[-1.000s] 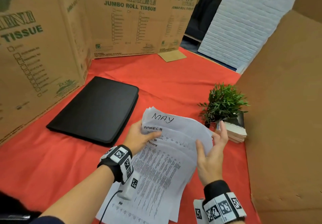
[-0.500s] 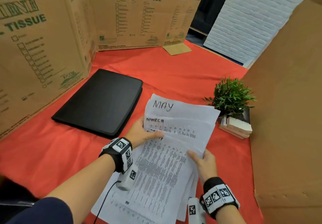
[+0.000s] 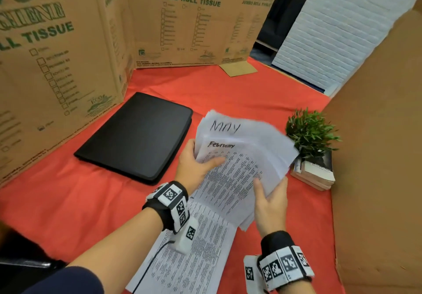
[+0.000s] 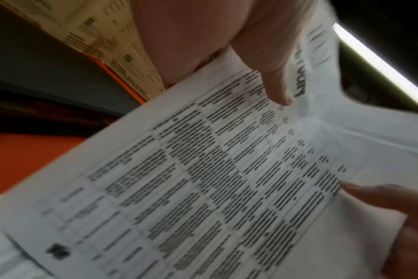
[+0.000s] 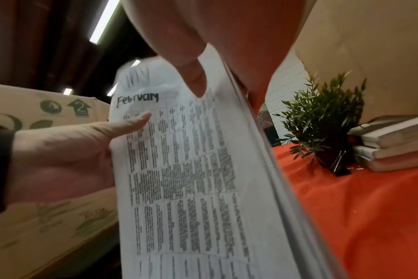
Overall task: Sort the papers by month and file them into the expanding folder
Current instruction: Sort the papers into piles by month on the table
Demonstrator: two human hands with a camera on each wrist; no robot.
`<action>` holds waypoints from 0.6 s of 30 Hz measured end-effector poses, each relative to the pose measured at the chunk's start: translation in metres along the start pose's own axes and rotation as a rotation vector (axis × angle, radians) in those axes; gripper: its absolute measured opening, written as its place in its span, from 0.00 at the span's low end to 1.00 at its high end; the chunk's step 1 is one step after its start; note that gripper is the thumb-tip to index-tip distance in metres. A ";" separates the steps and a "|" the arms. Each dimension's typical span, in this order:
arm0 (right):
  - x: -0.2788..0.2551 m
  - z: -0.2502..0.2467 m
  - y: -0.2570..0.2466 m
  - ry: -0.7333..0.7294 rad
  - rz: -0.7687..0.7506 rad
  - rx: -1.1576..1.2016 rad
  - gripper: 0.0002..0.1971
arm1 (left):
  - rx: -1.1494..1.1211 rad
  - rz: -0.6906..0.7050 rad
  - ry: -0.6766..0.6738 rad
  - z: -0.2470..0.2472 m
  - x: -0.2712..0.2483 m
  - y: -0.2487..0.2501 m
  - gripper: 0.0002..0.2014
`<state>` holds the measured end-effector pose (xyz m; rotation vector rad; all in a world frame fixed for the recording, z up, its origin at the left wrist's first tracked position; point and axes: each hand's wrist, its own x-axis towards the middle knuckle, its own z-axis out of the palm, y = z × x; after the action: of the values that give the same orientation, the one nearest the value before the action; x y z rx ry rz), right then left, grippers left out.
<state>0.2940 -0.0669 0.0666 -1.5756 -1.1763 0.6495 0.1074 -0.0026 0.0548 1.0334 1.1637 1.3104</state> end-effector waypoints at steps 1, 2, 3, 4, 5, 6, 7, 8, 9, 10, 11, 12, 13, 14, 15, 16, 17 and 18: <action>0.001 0.000 0.001 0.008 0.001 -0.026 0.24 | 0.040 -0.016 -0.035 -0.004 0.002 -0.006 0.31; 0.003 -0.001 -0.001 0.019 -0.013 -0.044 0.27 | 0.074 -0.019 -0.068 -0.007 0.003 -0.009 0.34; 0.006 -0.003 -0.002 0.037 -0.038 -0.069 0.31 | 0.104 -0.019 -0.097 -0.009 0.004 -0.010 0.36; 0.008 -0.005 -0.005 0.054 -0.079 -0.083 0.37 | 0.128 -0.022 -0.122 -0.011 0.004 -0.011 0.37; 0.011 -0.007 -0.008 0.070 -0.137 -0.095 0.43 | 0.142 -0.024 -0.138 -0.013 0.005 -0.011 0.36; 0.013 -0.009 -0.012 0.081 -0.205 -0.126 0.47 | 0.146 -0.026 -0.149 -0.014 0.006 -0.011 0.36; 0.016 -0.010 -0.016 0.094 -0.284 -0.182 0.50 | 0.141 -0.028 -0.155 -0.015 0.006 -0.011 0.35; 0.018 -0.012 -0.019 0.115 -0.359 -0.254 0.51 | 0.136 -0.030 -0.155 -0.016 0.006 -0.011 0.35; 0.019 -0.013 -0.023 0.139 -0.432 -0.324 0.50 | 0.133 -0.030 -0.152 -0.017 0.005 -0.010 0.35; 0.019 -0.015 -0.026 0.156 -0.491 -0.379 0.50 | 0.132 -0.031 -0.147 -0.017 0.005 -0.010 0.36; 0.020 -0.017 -0.030 0.166 -0.538 -0.422 0.50 | 0.129 -0.036 -0.144 -0.017 0.005 -0.010 0.36; 0.020 -0.019 -0.033 0.169 -0.575 -0.456 0.48 | 0.127 -0.043 -0.146 -0.018 0.005 -0.010 0.37; 0.020 -0.021 -0.034 0.164 -0.597 -0.484 0.46 | 0.126 -0.048 -0.152 -0.018 0.005 -0.009 0.38; 0.020 -0.023 -0.034 0.146 -0.608 -0.506 0.42 | 0.127 -0.053 -0.158 -0.018 0.006 -0.009 0.38; 0.021 -0.025 -0.033 0.119 -0.613 -0.531 0.36 | 0.129 -0.064 -0.166 -0.019 0.006 -0.008 0.39; 0.021 -0.027 -0.032 0.093 -0.617 -0.553 0.29 | 0.133 -0.071 -0.174 -0.019 0.007 -0.009 0.39; 0.021 -0.029 -0.030 0.070 -0.621 -0.562 0.25 | 0.144 -0.076 -0.175 -0.020 0.008 -0.010 0.39; 0.021 -0.030 -0.029 0.053 -0.620 -0.550 0.23 | 0.154 -0.082 -0.175 -0.020 0.007 -0.010 0.38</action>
<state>0.3169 -0.0602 0.1067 -1.5151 -1.7904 -0.1386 0.0884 0.0029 0.0414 1.1754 1.1740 1.0570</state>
